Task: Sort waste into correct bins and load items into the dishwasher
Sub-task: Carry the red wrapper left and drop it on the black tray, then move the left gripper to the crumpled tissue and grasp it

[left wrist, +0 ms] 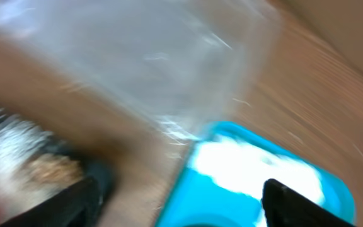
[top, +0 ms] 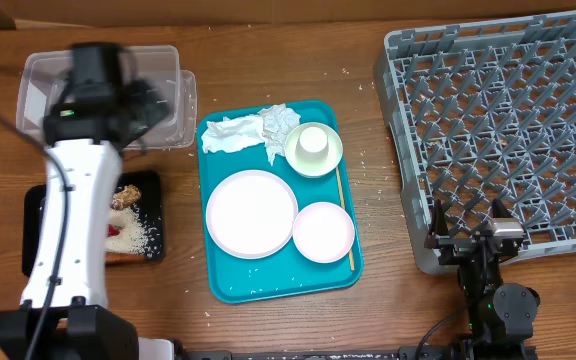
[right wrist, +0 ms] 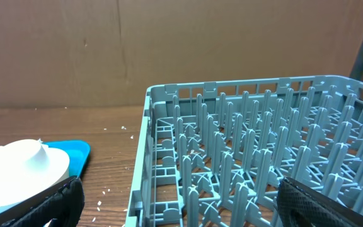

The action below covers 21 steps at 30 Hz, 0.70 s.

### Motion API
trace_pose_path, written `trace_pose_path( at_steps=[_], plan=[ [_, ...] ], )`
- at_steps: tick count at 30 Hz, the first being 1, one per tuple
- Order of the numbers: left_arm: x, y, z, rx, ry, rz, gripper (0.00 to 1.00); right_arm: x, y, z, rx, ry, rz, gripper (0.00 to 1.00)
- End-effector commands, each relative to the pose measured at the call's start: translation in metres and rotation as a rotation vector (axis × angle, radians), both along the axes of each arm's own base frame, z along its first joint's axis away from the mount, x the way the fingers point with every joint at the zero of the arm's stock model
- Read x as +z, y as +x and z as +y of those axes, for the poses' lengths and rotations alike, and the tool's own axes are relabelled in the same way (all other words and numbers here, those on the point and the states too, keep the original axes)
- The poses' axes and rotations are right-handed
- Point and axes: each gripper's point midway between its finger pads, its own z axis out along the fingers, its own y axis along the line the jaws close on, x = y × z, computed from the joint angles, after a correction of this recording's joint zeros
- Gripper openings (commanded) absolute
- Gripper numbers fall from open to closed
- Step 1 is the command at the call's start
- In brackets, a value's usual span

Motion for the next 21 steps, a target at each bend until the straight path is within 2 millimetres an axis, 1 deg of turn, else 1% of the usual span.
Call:
trace_pose_path(
  at_steps=[1,3,5,8,10,13,15,18,21],
  plan=[
    [0.002,0.027,-0.072,-0.413,0.138,-0.065,0.90,-0.001,0.000,0.001,0.002,0.004,-0.006,1.00],
    [-0.006,0.042,-0.089,-0.451,0.201,-0.085,0.91,-0.001,0.000,0.001,0.002,0.004,-0.006,1.00],
    [-0.019,0.054,-0.098,-0.455,0.245,-0.084,0.92,-0.001,0.000,0.001,0.002,0.004,-0.006,1.00],
    [-0.045,0.068,-0.109,-0.468,0.261,-0.067,0.92,-0.001,0.000,0.001,0.002,0.004,-0.006,1.00],
    [-0.065,0.078,-0.111,-0.471,0.260,-0.050,0.95,-0.001,0.000,0.001,0.002,0.004,-0.006,1.00],
    [-0.098,0.085,-0.114,-0.479,0.255,-0.008,0.98,-0.001,0.000,0.001,0.002,0.004,-0.006,1.00],
    [-0.114,0.088,-0.119,-0.520,0.247,0.008,0.98,-0.001,0.000,0.001,0.002,0.004,-0.006,1.00],
    [-0.136,0.091,-0.129,-0.600,0.240,0.029,0.98,-0.001,0.000,0.001,0.002,0.004,-0.006,1.00],
    [-0.155,0.088,-0.132,-0.614,0.220,0.066,0.98,-0.001,0.000,0.001,0.002,0.004,-0.006,1.00]
  ],
)
